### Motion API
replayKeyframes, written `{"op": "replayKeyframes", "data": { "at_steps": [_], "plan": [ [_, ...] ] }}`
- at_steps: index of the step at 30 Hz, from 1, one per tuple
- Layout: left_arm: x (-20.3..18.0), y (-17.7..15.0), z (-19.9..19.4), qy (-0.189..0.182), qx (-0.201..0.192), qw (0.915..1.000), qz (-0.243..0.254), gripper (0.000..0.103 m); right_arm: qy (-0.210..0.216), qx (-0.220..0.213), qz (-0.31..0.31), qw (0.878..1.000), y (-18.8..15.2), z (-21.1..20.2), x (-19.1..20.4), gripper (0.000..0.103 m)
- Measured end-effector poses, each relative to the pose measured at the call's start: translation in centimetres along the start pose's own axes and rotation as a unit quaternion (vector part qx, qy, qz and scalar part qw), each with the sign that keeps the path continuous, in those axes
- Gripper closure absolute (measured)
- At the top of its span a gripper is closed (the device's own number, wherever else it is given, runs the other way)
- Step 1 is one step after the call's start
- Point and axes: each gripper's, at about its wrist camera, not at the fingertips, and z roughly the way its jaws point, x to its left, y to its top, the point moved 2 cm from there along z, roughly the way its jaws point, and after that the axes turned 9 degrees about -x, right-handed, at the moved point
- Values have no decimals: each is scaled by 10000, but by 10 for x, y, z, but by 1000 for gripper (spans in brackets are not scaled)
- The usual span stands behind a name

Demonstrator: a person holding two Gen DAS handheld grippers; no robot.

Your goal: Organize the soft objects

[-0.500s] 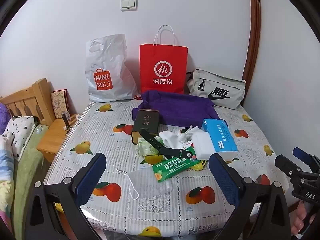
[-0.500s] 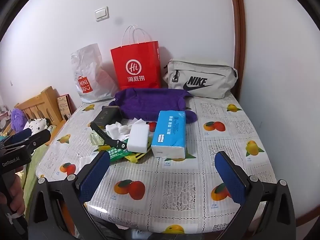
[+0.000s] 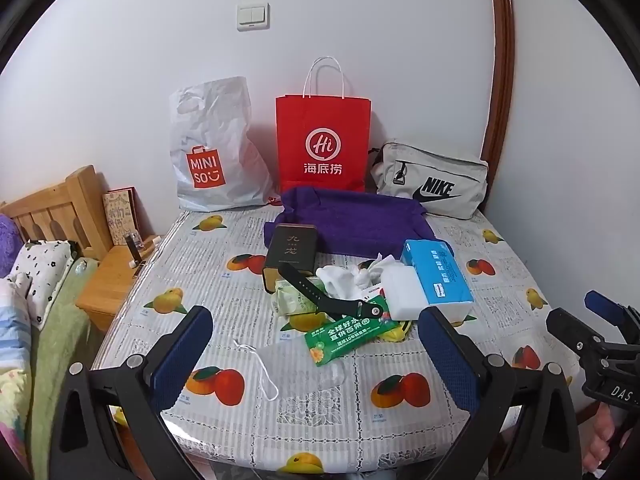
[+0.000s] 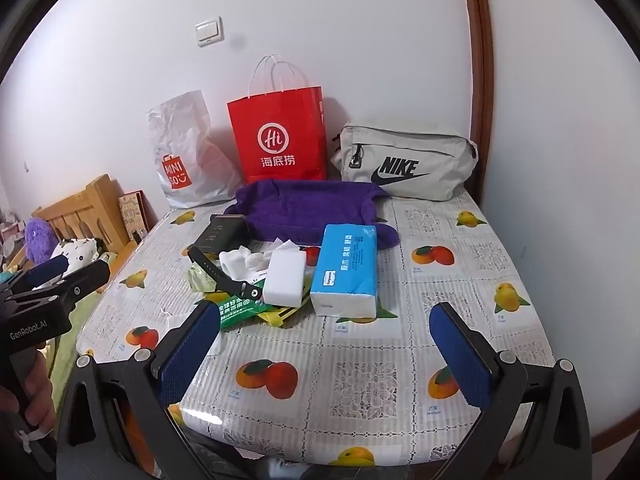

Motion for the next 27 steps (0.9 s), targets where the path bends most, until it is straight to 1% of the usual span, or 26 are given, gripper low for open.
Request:
{"op": "replayKeyframes", "data": {
  "at_steps": [27],
  "plan": [
    [3, -3, -4, 6, -12, 10000, -1, 0, -13, 47, 45, 10000, 0, -2, 3, 0]
  ]
}}
